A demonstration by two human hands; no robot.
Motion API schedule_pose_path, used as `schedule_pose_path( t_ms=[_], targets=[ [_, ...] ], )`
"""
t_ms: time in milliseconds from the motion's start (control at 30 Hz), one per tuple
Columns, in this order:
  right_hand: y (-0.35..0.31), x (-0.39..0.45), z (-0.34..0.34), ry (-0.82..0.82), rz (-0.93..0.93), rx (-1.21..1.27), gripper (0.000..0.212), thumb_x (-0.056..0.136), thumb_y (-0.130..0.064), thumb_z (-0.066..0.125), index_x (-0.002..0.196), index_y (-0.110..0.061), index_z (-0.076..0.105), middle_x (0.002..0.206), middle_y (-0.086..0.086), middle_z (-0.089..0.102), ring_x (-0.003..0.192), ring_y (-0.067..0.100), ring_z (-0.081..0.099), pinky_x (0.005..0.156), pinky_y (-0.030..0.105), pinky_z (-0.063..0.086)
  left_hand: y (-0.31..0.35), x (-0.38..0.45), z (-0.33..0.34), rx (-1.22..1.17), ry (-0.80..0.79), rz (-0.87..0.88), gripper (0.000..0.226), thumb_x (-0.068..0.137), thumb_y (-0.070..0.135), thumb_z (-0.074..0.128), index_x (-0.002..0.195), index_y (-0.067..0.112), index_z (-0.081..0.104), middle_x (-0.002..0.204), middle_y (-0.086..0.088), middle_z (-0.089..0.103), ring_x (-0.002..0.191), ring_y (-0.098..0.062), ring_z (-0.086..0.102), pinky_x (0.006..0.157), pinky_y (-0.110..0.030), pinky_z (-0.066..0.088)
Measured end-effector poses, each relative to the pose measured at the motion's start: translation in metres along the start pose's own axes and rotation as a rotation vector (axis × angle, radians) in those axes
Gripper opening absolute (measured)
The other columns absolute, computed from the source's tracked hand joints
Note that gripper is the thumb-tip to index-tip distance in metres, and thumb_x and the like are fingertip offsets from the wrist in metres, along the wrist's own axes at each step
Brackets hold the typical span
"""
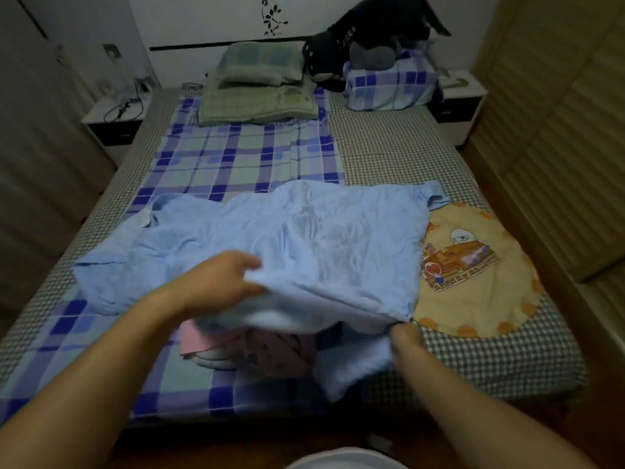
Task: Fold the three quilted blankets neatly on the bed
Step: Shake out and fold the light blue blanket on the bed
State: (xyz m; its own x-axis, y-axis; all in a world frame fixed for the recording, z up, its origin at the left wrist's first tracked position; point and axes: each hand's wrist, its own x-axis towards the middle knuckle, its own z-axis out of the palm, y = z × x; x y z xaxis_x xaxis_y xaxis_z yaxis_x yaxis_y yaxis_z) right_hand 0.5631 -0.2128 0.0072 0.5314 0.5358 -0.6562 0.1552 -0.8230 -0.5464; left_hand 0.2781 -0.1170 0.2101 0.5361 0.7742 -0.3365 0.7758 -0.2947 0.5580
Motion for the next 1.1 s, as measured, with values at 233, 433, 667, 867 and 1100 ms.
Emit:
schedule_pose_path(
  t_ms=[233, 433, 667, 867, 1100],
  targets=[
    [-0.084, 0.024, -0.201, -0.657, -0.086, -1.267, 0.047, 0.071, -0.053, 0.081, 0.100, -0.017, 0.075, 0.092, -0.005, 0.074, 0.096, 0.014, 0.065, 0.101, 0.028, 0.049, -0.050, 0.035, 0.011, 0.603, -0.427, -0.387, 0.044, 0.088, 0.045, 0.067, 0.124, 0.018, 0.065, 0.117, -0.006, 0.070, 0.094, -0.019, 0.066, 0.070, -0.016, 0.048],
    [-0.326, -0.066, -0.336, 0.978, -0.974, -0.493, 0.027, 0.098, -0.010, 0.036, 0.109, -0.002, 0.060, 0.111, 0.026, 0.059, 0.100, 0.043, 0.060, 0.081, 0.047, 0.049, 0.040, 0.084, -0.132, 0.109, 1.053, -0.223, 0.014, 0.094, 0.017, 0.049, 0.091, 0.014, 0.063, 0.098, -0.026, 0.066, 0.088, -0.045, 0.062, 0.073, -0.047, 0.051],
    [-0.334, -0.121, -0.397, 1.402, -1.235, -0.591, 0.025, 0.090, -0.016, 0.048, 0.113, -0.015, 0.058, 0.106, 0.025, 0.052, 0.081, 0.048, 0.057, 0.061, 0.044, 0.043, 0.066, 0.074, -0.178, 0.157, 1.197, -0.169, 0.027, 0.093, 0.029, 0.049, 0.096, 0.008, 0.066, 0.103, -0.032, 0.065, 0.091, -0.050, 0.061, 0.073, -0.047, 0.049],
    [-0.140, -0.009, -0.317, 0.608, -0.470, -1.033, 0.024, 0.089, -0.017, 0.057, 0.109, -0.011, 0.069, 0.097, 0.011, 0.062, 0.102, 0.033, 0.065, 0.077, 0.033, 0.051, 0.010, 0.075, -0.044, 0.487, 0.216, -0.272, 0.037, 0.086, 0.044, 0.062, 0.113, 0.020, 0.070, 0.124, -0.011, 0.067, 0.112, -0.030, 0.062, 0.094, -0.032, 0.049],
    [-0.035, 0.026, -0.277, 0.424, 0.002, -1.185, 0.049, 0.083, -0.027, 0.057, 0.131, -0.019, 0.061, 0.139, 0.005, 0.057, 0.126, 0.024, 0.054, 0.100, 0.039, 0.047, -0.014, 0.052, 0.079, 0.559, -0.290, -0.328, 0.036, 0.083, 0.030, 0.067, 0.114, 0.012, 0.068, 0.115, -0.008, 0.070, 0.104, -0.025, 0.067, 0.076, -0.026, 0.046]
  ],
)
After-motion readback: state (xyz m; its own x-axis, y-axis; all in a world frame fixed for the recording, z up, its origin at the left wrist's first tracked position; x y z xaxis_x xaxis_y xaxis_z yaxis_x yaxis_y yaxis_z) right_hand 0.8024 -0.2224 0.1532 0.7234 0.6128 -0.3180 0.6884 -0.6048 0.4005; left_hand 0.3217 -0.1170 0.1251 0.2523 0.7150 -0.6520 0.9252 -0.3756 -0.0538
